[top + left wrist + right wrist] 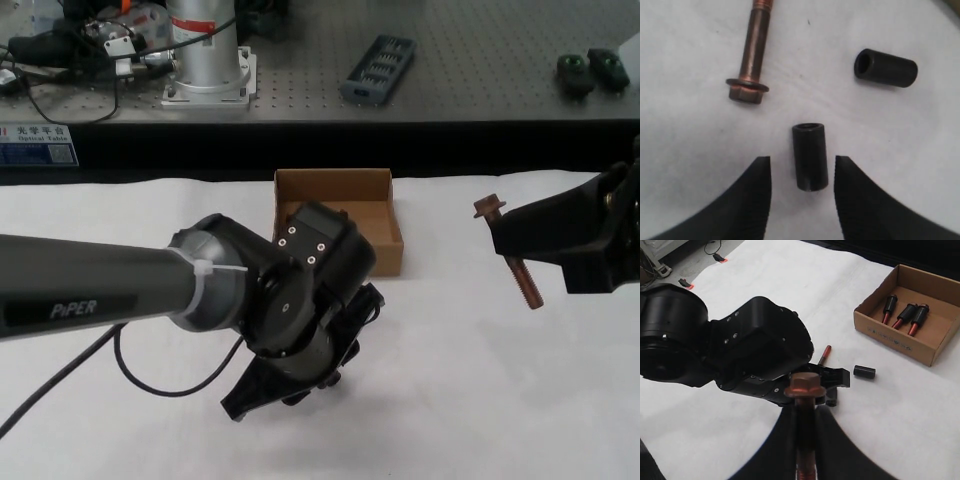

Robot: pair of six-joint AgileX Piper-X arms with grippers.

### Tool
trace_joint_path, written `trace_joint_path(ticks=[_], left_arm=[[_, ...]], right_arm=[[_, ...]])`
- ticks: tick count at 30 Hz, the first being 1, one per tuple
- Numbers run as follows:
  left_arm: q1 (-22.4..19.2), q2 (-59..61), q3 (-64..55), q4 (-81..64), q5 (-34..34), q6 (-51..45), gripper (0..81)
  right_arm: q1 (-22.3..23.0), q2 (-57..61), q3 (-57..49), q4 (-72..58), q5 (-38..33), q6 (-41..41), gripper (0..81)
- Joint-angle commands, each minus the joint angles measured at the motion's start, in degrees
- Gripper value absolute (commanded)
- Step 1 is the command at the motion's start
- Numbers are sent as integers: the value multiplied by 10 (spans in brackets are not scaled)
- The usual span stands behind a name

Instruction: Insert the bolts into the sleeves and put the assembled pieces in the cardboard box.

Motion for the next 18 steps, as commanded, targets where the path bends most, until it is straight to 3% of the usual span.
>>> trace_joint_path(ticks=[1,18], left_arm=[[-3,5,-7,1,-6,-15,302],[-3,30,-7,-42,12,-34,289]], right_arm=[[-3,-5,-1,-1,-10,0,25],[-3,-5,-1,-1,-10,0,25]])
